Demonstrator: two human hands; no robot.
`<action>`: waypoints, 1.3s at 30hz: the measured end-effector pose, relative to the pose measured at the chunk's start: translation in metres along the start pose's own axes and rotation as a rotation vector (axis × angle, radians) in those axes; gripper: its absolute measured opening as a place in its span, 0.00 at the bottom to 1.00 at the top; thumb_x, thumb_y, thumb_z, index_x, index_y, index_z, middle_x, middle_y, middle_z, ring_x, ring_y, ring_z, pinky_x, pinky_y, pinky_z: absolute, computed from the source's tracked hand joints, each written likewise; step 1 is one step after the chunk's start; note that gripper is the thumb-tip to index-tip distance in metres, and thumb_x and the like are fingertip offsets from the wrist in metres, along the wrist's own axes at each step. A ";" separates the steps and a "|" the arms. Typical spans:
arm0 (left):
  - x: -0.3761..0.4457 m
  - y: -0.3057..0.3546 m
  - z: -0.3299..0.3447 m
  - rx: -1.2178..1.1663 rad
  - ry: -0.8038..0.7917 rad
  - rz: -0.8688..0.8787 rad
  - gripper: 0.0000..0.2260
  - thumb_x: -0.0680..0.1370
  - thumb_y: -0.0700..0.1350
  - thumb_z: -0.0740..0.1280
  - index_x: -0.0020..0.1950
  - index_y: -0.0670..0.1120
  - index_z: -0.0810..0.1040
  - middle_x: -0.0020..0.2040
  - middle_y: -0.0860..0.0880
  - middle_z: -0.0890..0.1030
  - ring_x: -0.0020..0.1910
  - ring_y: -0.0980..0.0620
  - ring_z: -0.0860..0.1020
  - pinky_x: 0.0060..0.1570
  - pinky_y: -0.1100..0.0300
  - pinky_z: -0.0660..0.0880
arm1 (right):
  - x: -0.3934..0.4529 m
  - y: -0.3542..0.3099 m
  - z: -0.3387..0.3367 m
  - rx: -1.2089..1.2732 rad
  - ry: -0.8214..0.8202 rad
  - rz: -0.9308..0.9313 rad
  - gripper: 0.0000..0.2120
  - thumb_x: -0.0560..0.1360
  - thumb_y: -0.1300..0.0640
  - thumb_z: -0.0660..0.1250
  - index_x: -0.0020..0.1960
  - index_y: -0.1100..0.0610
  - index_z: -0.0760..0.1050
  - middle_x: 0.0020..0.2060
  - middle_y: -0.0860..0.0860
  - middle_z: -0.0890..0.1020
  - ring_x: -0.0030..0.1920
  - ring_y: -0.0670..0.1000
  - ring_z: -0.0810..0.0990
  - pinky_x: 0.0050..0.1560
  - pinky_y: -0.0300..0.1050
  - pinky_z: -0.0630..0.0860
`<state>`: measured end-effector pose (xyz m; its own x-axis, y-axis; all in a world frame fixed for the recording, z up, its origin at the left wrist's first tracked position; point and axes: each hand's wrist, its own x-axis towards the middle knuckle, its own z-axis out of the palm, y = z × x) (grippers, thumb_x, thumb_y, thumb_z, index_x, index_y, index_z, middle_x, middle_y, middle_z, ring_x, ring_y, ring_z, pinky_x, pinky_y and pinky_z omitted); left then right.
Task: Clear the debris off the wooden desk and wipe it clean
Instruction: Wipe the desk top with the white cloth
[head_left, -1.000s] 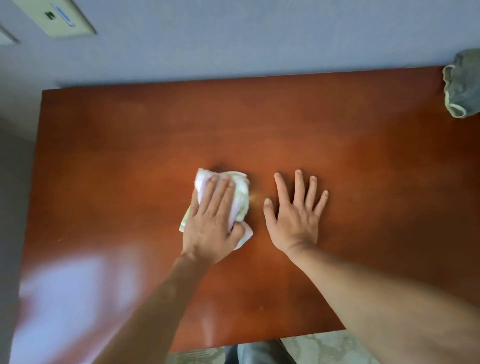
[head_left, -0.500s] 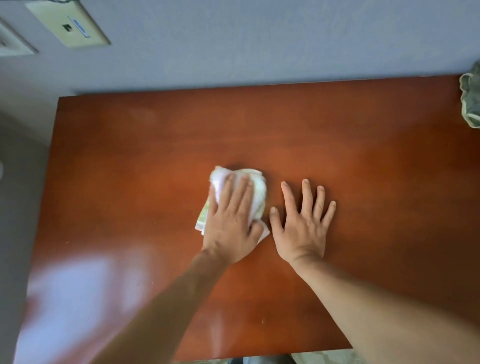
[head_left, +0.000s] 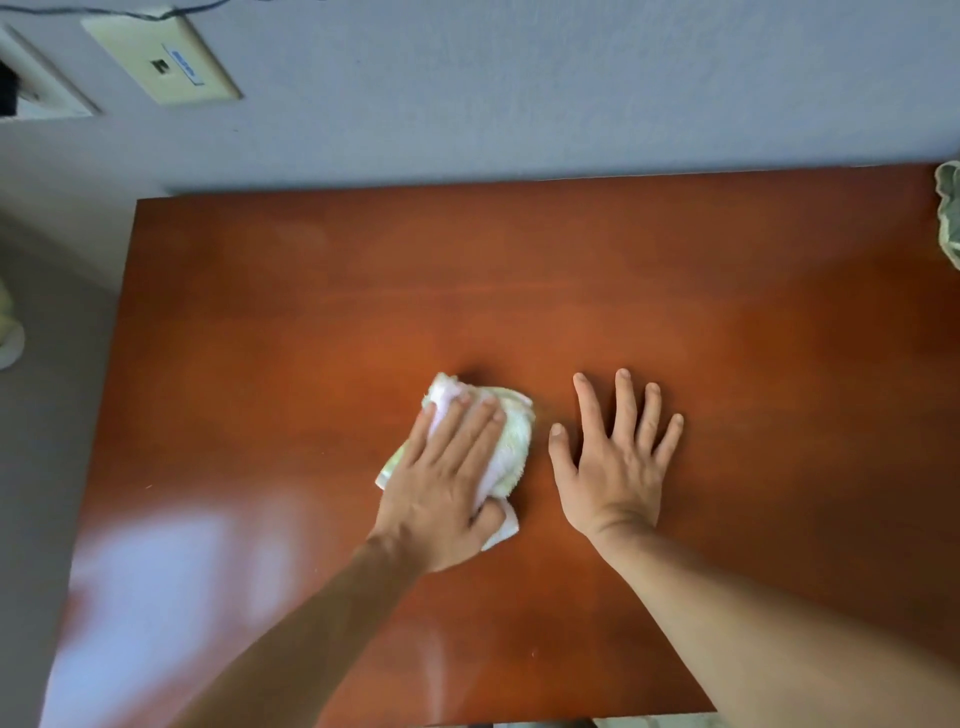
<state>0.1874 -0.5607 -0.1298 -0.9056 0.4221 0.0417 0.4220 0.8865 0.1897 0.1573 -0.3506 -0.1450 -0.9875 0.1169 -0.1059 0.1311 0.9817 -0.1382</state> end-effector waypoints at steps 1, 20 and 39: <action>0.009 -0.005 -0.001 -0.013 0.019 -0.120 0.36 0.76 0.54 0.60 0.81 0.38 0.63 0.83 0.41 0.61 0.84 0.40 0.53 0.79 0.34 0.54 | 0.000 0.000 0.000 0.002 -0.002 0.002 0.31 0.81 0.36 0.51 0.82 0.40 0.57 0.84 0.54 0.55 0.83 0.64 0.50 0.79 0.71 0.47; 0.091 -0.067 -0.010 0.086 -0.107 0.320 0.38 0.74 0.57 0.58 0.83 0.45 0.61 0.84 0.48 0.60 0.83 0.38 0.53 0.80 0.34 0.47 | 0.000 0.000 -0.002 -0.010 -0.030 0.011 0.30 0.81 0.36 0.49 0.82 0.40 0.57 0.84 0.54 0.56 0.83 0.63 0.48 0.80 0.70 0.45; 0.102 -0.053 -0.008 0.009 -0.051 -0.215 0.35 0.75 0.56 0.57 0.81 0.44 0.64 0.80 0.50 0.65 0.83 0.41 0.50 0.78 0.34 0.51 | 0.129 -0.019 -0.026 -0.095 -0.132 -0.120 0.33 0.80 0.32 0.45 0.83 0.38 0.44 0.84 0.53 0.45 0.82 0.69 0.39 0.77 0.74 0.38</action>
<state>0.0725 -0.5658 -0.1276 -0.9715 0.2322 -0.0481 0.2203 0.9587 0.1798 0.0256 -0.3508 -0.1308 -0.9747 -0.0159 -0.2230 -0.0015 0.9979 -0.0643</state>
